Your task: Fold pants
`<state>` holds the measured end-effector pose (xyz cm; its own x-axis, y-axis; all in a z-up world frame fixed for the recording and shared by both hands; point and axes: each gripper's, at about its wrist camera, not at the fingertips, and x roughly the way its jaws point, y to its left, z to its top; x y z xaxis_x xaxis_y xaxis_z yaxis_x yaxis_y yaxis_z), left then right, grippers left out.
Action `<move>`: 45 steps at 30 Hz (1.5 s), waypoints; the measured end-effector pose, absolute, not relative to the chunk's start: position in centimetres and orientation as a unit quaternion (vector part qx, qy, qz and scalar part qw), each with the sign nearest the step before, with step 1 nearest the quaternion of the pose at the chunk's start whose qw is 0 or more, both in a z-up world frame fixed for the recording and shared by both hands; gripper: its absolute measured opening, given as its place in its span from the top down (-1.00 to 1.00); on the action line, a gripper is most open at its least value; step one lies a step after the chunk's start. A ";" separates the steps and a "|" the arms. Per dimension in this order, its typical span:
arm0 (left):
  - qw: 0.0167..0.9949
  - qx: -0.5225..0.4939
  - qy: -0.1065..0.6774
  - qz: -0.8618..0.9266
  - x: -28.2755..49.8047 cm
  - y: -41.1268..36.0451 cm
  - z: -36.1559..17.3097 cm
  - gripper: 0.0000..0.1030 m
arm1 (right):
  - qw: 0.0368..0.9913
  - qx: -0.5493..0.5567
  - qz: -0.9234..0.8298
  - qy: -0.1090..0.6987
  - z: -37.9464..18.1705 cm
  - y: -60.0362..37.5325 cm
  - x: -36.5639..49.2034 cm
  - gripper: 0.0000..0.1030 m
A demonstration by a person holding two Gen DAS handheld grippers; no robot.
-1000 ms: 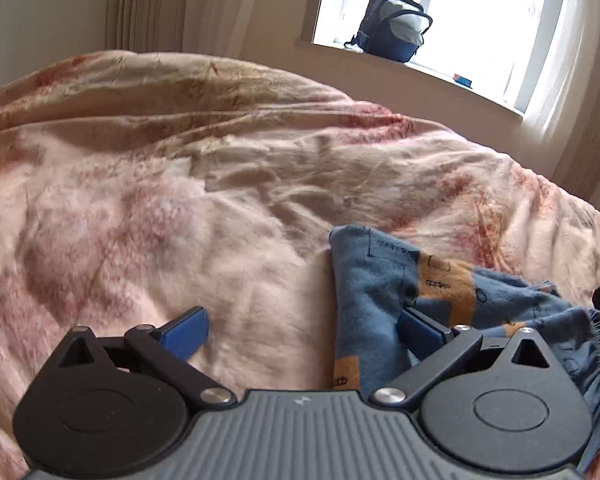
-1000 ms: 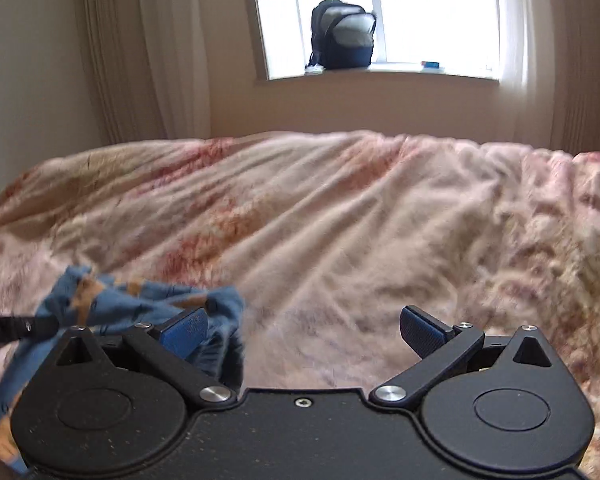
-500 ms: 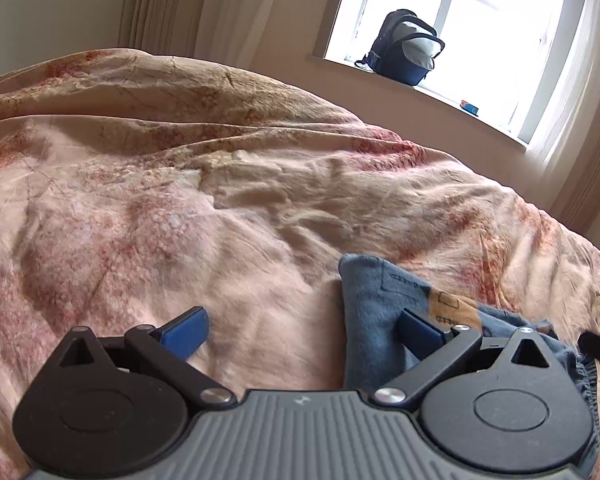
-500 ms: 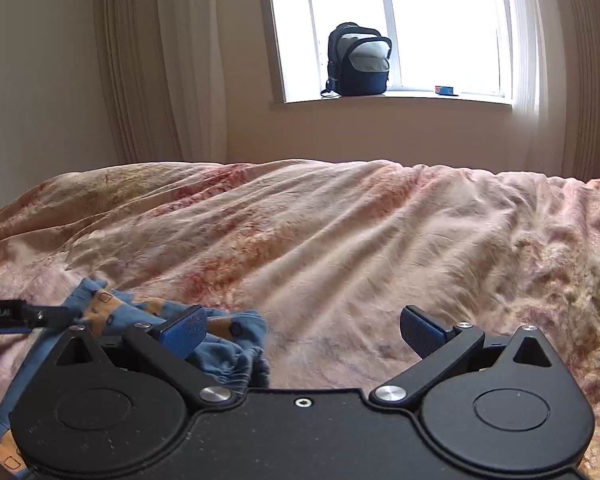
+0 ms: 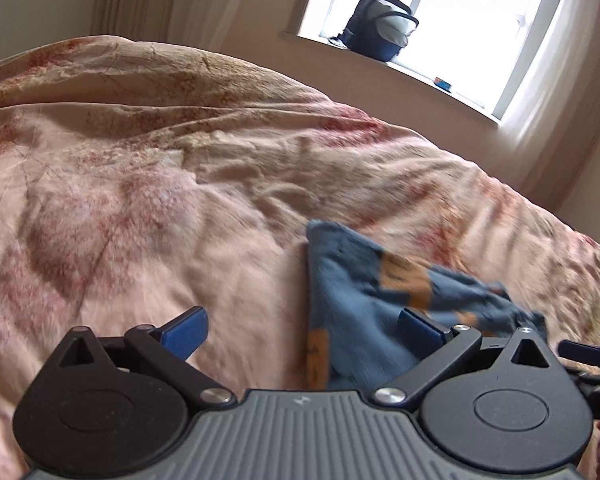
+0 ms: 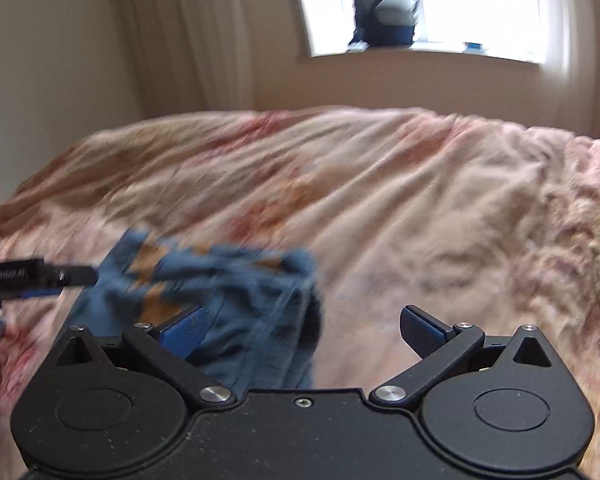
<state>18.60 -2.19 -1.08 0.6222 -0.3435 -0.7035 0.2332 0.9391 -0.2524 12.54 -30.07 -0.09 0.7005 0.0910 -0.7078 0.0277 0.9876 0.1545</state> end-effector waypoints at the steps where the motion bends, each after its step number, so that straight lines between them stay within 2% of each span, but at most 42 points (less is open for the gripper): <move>1: 0.895 -0.064 0.412 -0.161 18.2 -2.4 -1.0 -1.00 | 0.915 0.056 0.023 0.399 -0.1 -29.4 12.2 -0.99; 5: 0.855 0.011 0.493 -0.162 17.1 -4.2 -2.9 -1.00 | 0.894 -0.010 0.026 0.447 -1.1 -28.0 11.7 -0.99; 8: 0.868 0.049 0.470 -0.157 14.7 -4.5 -2.6 -0.99 | 0.884 0.039 0.025 0.466 -1.3 -29.2 11.1 -0.99; 11: 0.865 0.046 0.476 -0.152 13.1 -3.9 -1.8 -1.00 | 0.885 0.080 0.021 0.459 -0.3 -30.2 9.8 -0.99; 24: 0.873 0.051 0.454 -0.170 10.8 -4.2 -0.7 -1.00 | 0.902 0.058 0.025 0.426 1.1 -30.4 9.0 -0.99; 32: 0.876 0.045 0.445 -0.179 11.2 -4.3 -0.7 -1.00 | 0.911 0.106 0.029 0.397 0.9 -31.4 9.8 -0.99; 45: 0.887 0.029 0.433 -0.156 12.3 -3.0 -0.8 -1.00 | 0.928 0.099 0.042 0.358 0.4 -29.8 11.4 -0.99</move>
